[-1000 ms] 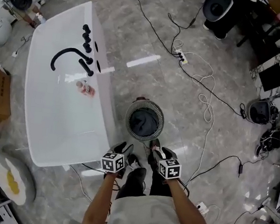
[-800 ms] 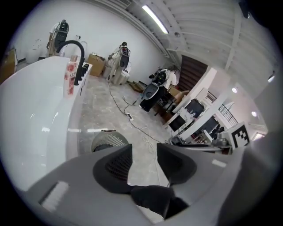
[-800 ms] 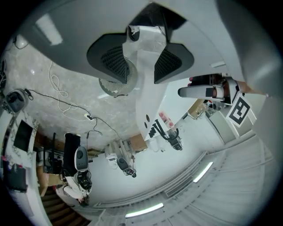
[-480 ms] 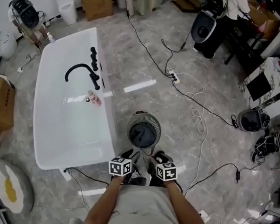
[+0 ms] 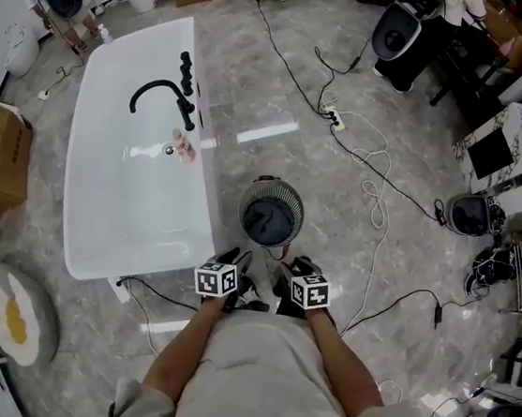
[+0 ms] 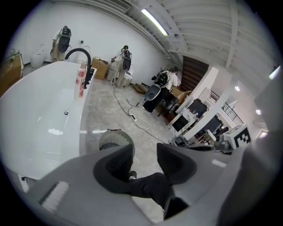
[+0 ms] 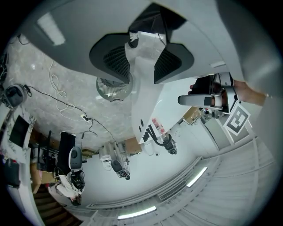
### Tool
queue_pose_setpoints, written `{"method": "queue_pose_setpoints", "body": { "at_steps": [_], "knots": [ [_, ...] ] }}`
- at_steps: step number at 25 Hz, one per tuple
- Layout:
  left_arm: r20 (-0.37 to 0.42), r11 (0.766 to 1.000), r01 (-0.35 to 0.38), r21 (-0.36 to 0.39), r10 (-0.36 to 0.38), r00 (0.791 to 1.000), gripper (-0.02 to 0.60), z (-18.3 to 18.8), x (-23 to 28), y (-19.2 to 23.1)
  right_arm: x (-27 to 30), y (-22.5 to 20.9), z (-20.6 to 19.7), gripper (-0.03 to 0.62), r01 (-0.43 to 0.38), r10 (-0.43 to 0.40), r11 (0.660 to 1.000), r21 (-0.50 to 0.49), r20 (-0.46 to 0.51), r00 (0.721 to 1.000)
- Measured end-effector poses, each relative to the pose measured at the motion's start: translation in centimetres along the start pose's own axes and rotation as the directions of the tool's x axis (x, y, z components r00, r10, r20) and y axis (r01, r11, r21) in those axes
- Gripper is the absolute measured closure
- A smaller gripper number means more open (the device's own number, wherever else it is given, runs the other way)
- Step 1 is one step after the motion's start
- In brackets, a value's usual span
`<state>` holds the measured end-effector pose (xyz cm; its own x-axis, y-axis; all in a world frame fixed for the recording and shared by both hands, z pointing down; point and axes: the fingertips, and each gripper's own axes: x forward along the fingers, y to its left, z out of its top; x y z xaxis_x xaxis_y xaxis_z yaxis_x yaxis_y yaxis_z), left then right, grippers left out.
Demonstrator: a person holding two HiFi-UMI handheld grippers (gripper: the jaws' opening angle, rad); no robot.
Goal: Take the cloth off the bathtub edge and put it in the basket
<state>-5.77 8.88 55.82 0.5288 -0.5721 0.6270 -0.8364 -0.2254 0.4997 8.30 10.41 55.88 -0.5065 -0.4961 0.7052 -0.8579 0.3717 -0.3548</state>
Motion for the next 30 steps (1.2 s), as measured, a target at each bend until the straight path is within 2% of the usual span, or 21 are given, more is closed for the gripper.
{"method": "queue_pose_setpoints", "body": {
  "at_steps": [5, 10, 14, 20, 25, 30],
  "knots": [
    [0.008, 0.998, -0.007, 0.064, 0.007, 1.000, 0.354, 1.0, 0.0, -0.2, 0.8, -0.1, 0.6, 0.425, 0.001, -0.001, 1.000, -0.004, -0.014, 1.000],
    [-0.006, 0.991, 0.002, 0.134, -0.001, 1.000, 0.359, 1.6, 0.4, -0.8, 1.2, -0.4, 1.3, 0.426, -0.012, 0.012, 0.999, 0.035, -0.004, 1.000],
    [-0.001, 0.989, -0.003, 0.150, 0.003, 1.000, 0.421, 1.7, 0.4, -0.6, 1.6, -0.4, 1.4, 0.432, -0.010, 0.010, 0.999, 0.046, -0.005, 1.000],
    [-0.016, 0.987, -0.025, 0.159, 0.028, 0.999, 0.459, 1.5, 0.3, 0.1, 2.0, -0.6, 1.8, 0.502, 0.010, -0.011, 0.999, 0.052, 0.002, 1.000],
    [0.004, 0.988, -0.026, 0.154, 0.026, 1.000, 0.523, 1.7, -0.3, 0.6, 2.4, -0.6, 1.6, 0.592, 0.027, -0.026, 0.998, 0.051, -0.014, 1.000],
    [-0.021, 0.980, -0.007, 0.200, 0.011, 1.000, 0.523, 1.6, 0.0, 0.1, 2.8, -0.2, 1.7, 0.594, 0.024, -0.022, 0.999, 0.036, -0.032, 0.999]
  ]
}}
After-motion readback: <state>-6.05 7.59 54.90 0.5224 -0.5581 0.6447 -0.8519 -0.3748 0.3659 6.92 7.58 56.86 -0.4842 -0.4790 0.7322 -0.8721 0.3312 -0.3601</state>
